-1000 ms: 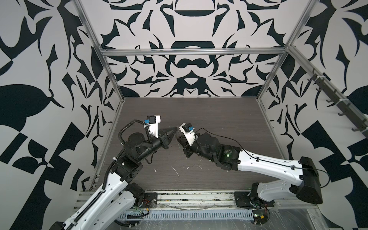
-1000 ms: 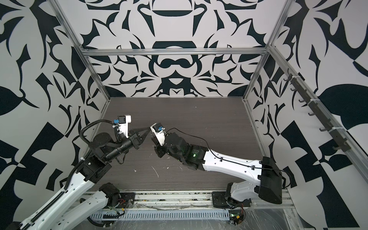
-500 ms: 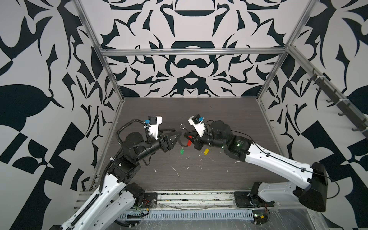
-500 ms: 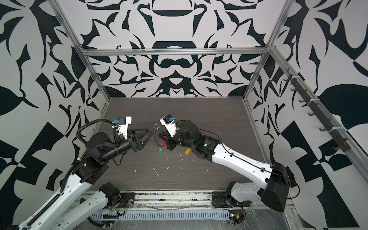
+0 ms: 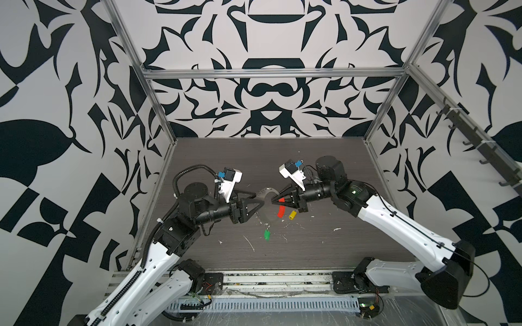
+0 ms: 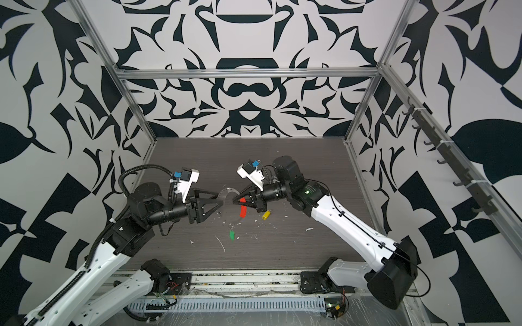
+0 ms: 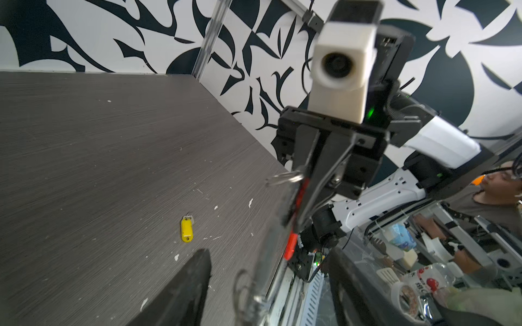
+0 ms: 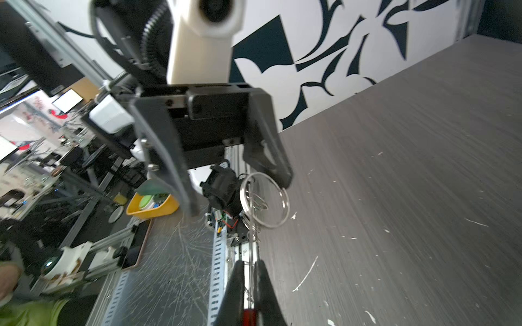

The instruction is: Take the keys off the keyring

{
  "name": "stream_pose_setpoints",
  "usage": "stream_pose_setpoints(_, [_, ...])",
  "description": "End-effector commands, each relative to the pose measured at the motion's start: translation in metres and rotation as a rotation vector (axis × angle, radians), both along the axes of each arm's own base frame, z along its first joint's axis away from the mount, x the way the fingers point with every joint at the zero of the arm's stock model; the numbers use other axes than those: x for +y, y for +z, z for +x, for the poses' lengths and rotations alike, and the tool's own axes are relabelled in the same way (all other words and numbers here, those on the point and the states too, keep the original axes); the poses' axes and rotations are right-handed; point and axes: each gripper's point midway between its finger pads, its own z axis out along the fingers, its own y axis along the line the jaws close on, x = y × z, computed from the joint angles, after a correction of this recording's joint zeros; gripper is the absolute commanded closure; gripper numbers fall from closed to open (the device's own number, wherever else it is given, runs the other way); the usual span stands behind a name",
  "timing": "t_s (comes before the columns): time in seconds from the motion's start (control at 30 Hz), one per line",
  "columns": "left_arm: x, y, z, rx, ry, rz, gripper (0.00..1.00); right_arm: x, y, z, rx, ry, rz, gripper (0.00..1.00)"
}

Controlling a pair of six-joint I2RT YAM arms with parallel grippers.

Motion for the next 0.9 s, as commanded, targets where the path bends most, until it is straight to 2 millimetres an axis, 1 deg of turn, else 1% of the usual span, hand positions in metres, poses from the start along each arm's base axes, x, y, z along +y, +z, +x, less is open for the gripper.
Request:
stream_pose_setpoints(0.0, [-0.002, 0.012, -0.009, -0.012, -0.051, -0.01, 0.35, -0.004, 0.025, -0.022, -0.044, 0.128, 0.061, 1.0])
stream_pose_setpoints(0.07, [-0.004, 0.013, -0.012, -0.007, -0.076, -0.018, 0.44, -0.004, 0.025, -0.023, -0.042, 0.14, 0.059, 1.0])
stream_pose_setpoints(0.13, [-0.006, 0.016, -0.016, 0.0, -0.102, -0.028, 0.55, -0.002, 0.023, -0.02, -0.042, 0.128, 0.048, 1.0])
stream_pose_setpoints(0.2, [-0.008, 0.019, -0.018, 0.002, -0.119, -0.039, 0.63, -0.001, 0.022, -0.018, -0.036, 0.125, 0.039, 1.0])
stream_pose_setpoints(0.33, [-0.009, 0.022, -0.021, 0.008, -0.14, -0.054, 0.74, 0.002, 0.02, -0.013, -0.025, 0.122, 0.028, 1.0])
stream_pose_setpoints(0.37, [-0.01, 0.023, -0.021, 0.011, -0.145, -0.058, 0.75, 0.003, 0.019, -0.012, -0.022, 0.122, 0.026, 1.0])
stream_pose_setpoints(0.53, [-0.012, 0.025, -0.02, 0.029, -0.149, -0.077, 0.88, 0.006, 0.022, -0.007, -0.011, 0.108, 0.03, 1.0])
stream_pose_setpoints(0.7, [-0.012, 0.028, -0.012, 0.039, -0.109, -0.116, 1.0, 0.008, 0.021, 0.005, -0.003, 0.029, 0.016, 1.0])
stream_pose_setpoints(0.73, [-0.012, 0.028, -0.009, 0.044, -0.097, -0.119, 1.0, 0.008, 0.022, 0.008, -0.003, 0.005, 0.018, 0.98])
stream_pose_setpoints(0.83, [-0.011, 0.031, -0.001, 0.051, -0.05, -0.137, 1.0, 0.005, 0.025, 0.022, -0.013, -0.103, 0.021, 0.76])
stream_pose_setpoints(0.87, [-0.009, 0.032, 0.003, 0.054, -0.024, -0.145, 1.0, 0.004, 0.027, 0.027, -0.016, -0.143, 0.029, 0.71])
